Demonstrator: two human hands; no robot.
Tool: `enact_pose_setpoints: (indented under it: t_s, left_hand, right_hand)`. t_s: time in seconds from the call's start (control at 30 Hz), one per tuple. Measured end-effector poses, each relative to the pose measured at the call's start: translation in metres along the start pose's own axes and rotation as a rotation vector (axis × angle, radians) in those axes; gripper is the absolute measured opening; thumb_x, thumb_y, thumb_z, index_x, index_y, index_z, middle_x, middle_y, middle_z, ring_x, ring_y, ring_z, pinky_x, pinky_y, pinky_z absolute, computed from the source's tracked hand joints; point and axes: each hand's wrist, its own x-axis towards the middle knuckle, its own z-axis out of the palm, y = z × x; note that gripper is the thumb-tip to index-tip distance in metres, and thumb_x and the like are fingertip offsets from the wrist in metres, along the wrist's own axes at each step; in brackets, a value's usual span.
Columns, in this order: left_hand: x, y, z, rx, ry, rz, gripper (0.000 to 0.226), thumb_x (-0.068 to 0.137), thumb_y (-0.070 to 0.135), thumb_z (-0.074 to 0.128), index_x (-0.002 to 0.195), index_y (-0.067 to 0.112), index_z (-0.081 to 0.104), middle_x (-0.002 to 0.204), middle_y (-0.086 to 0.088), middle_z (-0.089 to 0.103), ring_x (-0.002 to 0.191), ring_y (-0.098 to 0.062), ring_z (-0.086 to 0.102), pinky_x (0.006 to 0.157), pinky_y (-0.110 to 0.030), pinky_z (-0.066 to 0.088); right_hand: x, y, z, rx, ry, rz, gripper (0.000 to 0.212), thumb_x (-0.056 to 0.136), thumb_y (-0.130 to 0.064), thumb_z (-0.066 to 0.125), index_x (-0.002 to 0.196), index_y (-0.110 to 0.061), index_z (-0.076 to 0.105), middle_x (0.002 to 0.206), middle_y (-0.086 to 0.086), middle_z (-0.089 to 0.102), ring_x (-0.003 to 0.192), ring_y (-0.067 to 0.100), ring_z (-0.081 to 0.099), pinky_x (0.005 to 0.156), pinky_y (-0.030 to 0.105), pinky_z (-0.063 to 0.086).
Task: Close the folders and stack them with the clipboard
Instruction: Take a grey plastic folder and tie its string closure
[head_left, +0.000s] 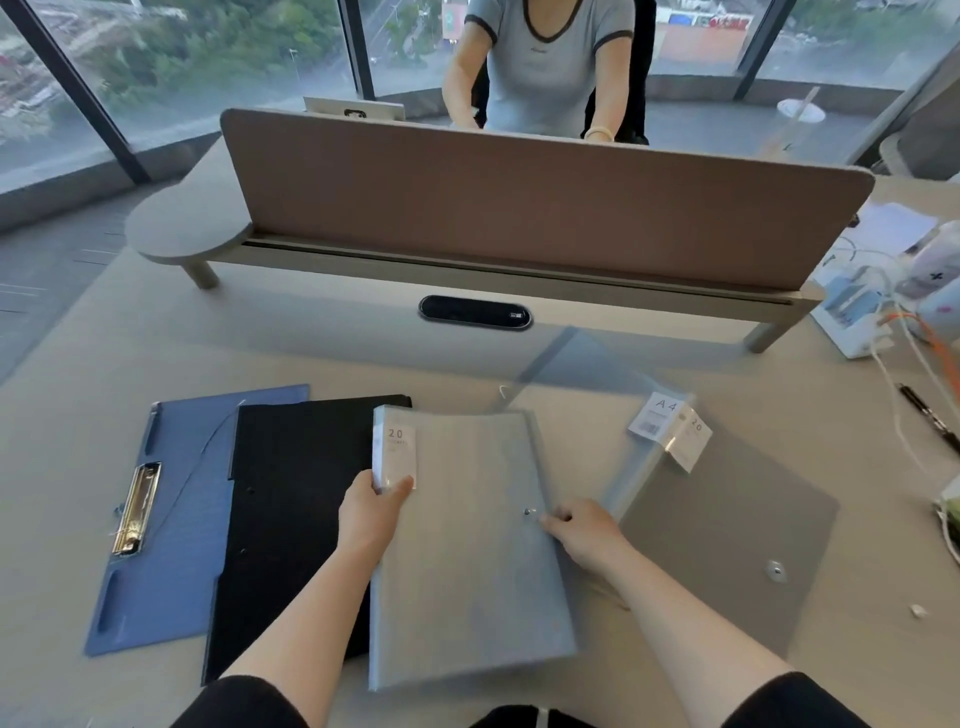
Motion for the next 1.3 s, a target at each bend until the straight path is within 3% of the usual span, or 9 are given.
enact_pose_setpoints:
  t_s: [0.17,0.33,0.47,0.63,0.8,0.93,1.03,1.2,1.3]
  left_hand:
    - [-0.003,-0.01,0.004,0.158,0.057,0.052,0.036,0.082,0.031,0.068,0.113,0.018,0.053,0.107,-0.003,0.059,0.087,-0.019,0.062,0.074,-0.043,0.057]
    - [-0.015,-0.018,0.02,0.646,0.153,0.321,0.067,0.082,0.021,0.065,0.144,0.019,0.039,0.141,-0.007,0.042,0.121,-0.03,0.043,0.091,-0.039,0.042]
    - [-0.023,-0.016,0.042,0.817,-0.119,0.542,0.068,0.085,0.029,0.065,0.148,0.026,0.041,0.163,-0.007,0.026,0.148,-0.032,0.023,0.117,-0.044,0.024]
    - [-0.023,-0.014,0.067,1.03,-0.319,0.616,0.074,0.089,0.047,0.059,0.154,0.034,0.026,0.168,-0.002,0.008,0.155,-0.027,0.003,0.123,-0.041,0.002]
    - [-0.018,-0.021,0.073,1.083,-0.316,0.629,0.078,0.089,0.053,0.059,0.155,0.038,0.021,0.169,-0.001,0.002,0.155,-0.027,-0.001,0.124,-0.044,0.0]
    - [-0.016,-0.025,0.071,1.082,-0.308,0.654,0.077,0.089,0.053,0.058,0.155,0.039,0.02,0.169,0.0,0.002,0.155,-0.027,-0.002,0.124,-0.044,0.001]
    - [-0.017,-0.024,0.071,1.079,-0.307,0.66,0.077,0.089,0.053,0.058,0.155,0.039,0.021,0.169,0.0,0.002,0.155,-0.027,-0.001,0.124,-0.043,0.001]
    - [-0.016,-0.025,0.072,1.074,-0.306,0.662,0.076,0.09,0.051,0.06,0.154,0.039,0.022,0.169,0.0,0.003,0.155,-0.027,0.0,0.123,-0.044,0.001]
    - [-0.016,-0.024,0.072,1.069,-0.301,0.655,0.075,0.09,0.051,0.06,0.154,0.04,0.023,0.169,0.001,0.004,0.155,-0.027,0.002,0.123,-0.043,0.001]
  right_hand:
    - [0.006,0.003,0.008,-0.128,0.036,0.017,0.043,0.09,-0.041,0.057,0.059,-0.018,0.037,0.059,-0.003,0.043,0.065,0.023,0.046,0.051,0.031,0.027]
    - [0.006,0.002,0.012,-0.197,0.065,0.03,0.043,0.089,-0.049,0.053,0.061,-0.021,0.037,0.063,-0.004,0.044,0.072,0.025,0.049,0.052,0.031,0.029]
    - [0.006,0.002,0.013,-0.267,0.081,0.016,0.044,0.089,-0.052,0.05,0.06,-0.021,0.037,0.067,-0.002,0.047,0.075,0.026,0.05,0.049,0.03,0.028]
    - [0.012,-0.002,0.005,-0.393,0.053,0.01,0.03,0.086,-0.044,0.053,0.08,-0.015,0.062,0.095,0.011,0.069,0.095,0.031,0.064,0.065,0.03,0.041]
    - [0.014,-0.01,-0.014,-0.521,-0.055,0.144,0.025,0.081,-0.013,0.051,0.1,-0.009,0.065,0.105,0.012,0.068,0.101,0.031,0.065,0.076,0.029,0.048]
    - [0.022,-0.023,-0.021,-0.356,-0.142,0.239,0.016,0.069,-0.013,0.056,0.072,-0.009,0.071,0.065,0.004,0.061,0.071,0.027,0.065,0.056,0.022,0.043]
    - [0.03,-0.027,-0.015,-0.104,-0.034,0.24,0.025,0.074,-0.017,0.053,0.087,-0.005,0.07,0.068,0.009,0.06,0.058,0.025,0.057,0.045,0.021,0.036]
    - [0.04,-0.036,0.008,-0.13,0.012,0.084,0.028,0.088,-0.019,0.048,0.092,-0.003,0.071,0.093,0.016,0.07,0.095,0.033,0.068,0.068,0.028,0.047]
    - [0.039,-0.046,0.021,-0.261,0.041,-0.052,0.03,0.093,-0.019,0.046,0.092,-0.003,0.07,0.104,0.019,0.071,0.102,0.035,0.065,0.077,0.032,0.046]
